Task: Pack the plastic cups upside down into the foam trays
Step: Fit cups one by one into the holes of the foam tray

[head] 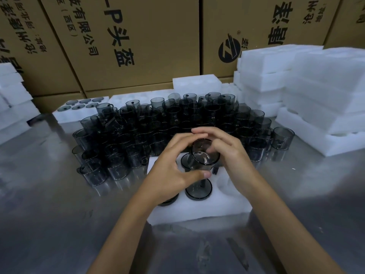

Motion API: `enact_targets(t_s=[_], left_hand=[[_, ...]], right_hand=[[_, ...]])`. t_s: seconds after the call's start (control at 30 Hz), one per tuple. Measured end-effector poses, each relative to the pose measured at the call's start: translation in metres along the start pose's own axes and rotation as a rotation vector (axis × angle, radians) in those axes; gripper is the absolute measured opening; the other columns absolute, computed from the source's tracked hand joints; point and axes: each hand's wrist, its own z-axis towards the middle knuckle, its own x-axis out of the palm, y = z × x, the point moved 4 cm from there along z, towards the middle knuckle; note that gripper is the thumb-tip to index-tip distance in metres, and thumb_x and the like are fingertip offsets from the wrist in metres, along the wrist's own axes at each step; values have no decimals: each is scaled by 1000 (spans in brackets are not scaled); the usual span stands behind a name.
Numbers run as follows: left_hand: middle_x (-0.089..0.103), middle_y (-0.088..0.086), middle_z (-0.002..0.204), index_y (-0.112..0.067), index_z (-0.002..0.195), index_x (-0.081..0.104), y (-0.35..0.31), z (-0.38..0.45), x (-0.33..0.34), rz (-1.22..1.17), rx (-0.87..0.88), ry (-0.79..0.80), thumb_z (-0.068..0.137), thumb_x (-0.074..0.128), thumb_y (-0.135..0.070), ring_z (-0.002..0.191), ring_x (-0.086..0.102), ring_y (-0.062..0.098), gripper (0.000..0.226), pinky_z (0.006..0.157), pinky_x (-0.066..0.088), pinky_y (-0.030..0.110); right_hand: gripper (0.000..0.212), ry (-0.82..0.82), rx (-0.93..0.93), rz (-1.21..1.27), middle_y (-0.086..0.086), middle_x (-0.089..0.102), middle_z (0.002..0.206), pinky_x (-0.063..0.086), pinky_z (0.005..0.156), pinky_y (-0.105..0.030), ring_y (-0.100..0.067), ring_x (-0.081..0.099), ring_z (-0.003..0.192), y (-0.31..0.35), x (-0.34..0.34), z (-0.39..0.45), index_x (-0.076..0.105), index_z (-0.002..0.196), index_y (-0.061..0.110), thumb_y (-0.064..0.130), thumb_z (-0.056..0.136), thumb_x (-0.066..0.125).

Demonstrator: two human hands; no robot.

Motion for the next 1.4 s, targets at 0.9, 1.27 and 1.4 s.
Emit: enact_targets(t_s=[0.9,1.27,1.4], left_hand=[[38,-44,105,-46,143,45,6,-8,49,340,-69,114,72,68,-71,114,40,-1,79,102,33,18],[52,-24,124,-29,139,57,-3,-9,54,516,35,134,90,33,-70,124,36,1,69,111,24,26],[44,-22,138,-32,139,57,3,-7,51,581,34,169,91,45,-69,133,25,2,61,111,14,23]], right_hand=[[29,-89,134,-506,-7,51,56,36,52,-11,-5,41,51,-30,-67,6,64,64,1,18,87,68],[24,-11,88,-694,12,48,53,38,56,-20,-3,41,51,-36,-63,7,58,65,21,13,84,70],[26,-15,37,-820,16,48,59,38,57,-21,-4,43,57,-40,-60,7,54,63,27,20,82,71]])
